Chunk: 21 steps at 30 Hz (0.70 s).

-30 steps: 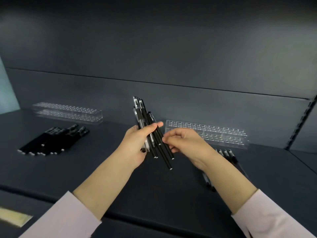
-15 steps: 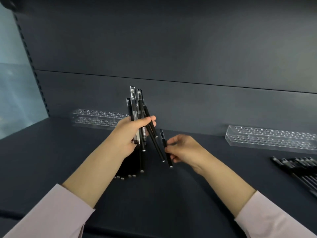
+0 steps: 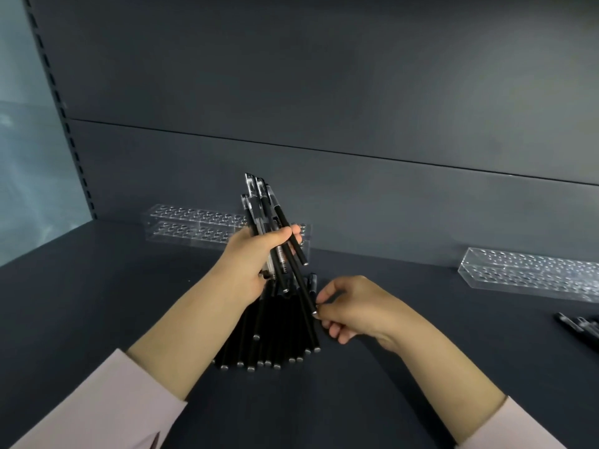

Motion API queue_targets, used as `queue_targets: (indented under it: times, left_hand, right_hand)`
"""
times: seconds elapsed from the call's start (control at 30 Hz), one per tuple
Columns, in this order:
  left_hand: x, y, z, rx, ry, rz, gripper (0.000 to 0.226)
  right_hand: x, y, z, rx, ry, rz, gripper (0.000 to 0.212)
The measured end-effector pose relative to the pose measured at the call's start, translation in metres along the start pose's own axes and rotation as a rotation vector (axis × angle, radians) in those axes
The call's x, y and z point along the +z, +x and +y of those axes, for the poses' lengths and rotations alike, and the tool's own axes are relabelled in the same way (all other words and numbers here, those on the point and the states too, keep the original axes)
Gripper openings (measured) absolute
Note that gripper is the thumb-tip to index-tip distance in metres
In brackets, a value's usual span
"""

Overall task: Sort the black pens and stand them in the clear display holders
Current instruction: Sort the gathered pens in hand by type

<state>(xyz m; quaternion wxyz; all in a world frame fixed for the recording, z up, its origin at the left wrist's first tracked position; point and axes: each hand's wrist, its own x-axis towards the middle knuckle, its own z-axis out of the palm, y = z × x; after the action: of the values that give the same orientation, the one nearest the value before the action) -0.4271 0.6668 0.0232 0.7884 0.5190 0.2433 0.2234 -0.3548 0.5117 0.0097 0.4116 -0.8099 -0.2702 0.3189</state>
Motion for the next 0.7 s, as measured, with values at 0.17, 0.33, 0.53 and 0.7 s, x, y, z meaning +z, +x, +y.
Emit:
queue_targets:
  times: [0.17, 0.33, 0.53, 0.7]
  left_hand:
    - [0.000, -0.004, 0.001, 0.000, 0.003, -0.002, 0.016]
    - [0.001, -0.008, 0.002, -0.009, 0.057, -0.025, 0.028]
    - [0.003, -0.012, 0.000, -0.012, 0.026, -0.065, 0.027]
    - [0.006, -0.011, -0.006, -0.006, 0.086, -0.086, 0.019]
  right_hand:
    - [-0.002, -0.005, -0.001, -0.003, -0.009, -0.017, 0.010]
    - [-0.005, 0.001, -0.013, -0.127, 0.247, 0.206, 0.011]
    - [0.008, 0.001, -0.021, -0.253, 0.272, 0.192, 0.009]
    - [0.008, 0.003, -0.014, -0.286, 0.225, 0.257, 0.002]
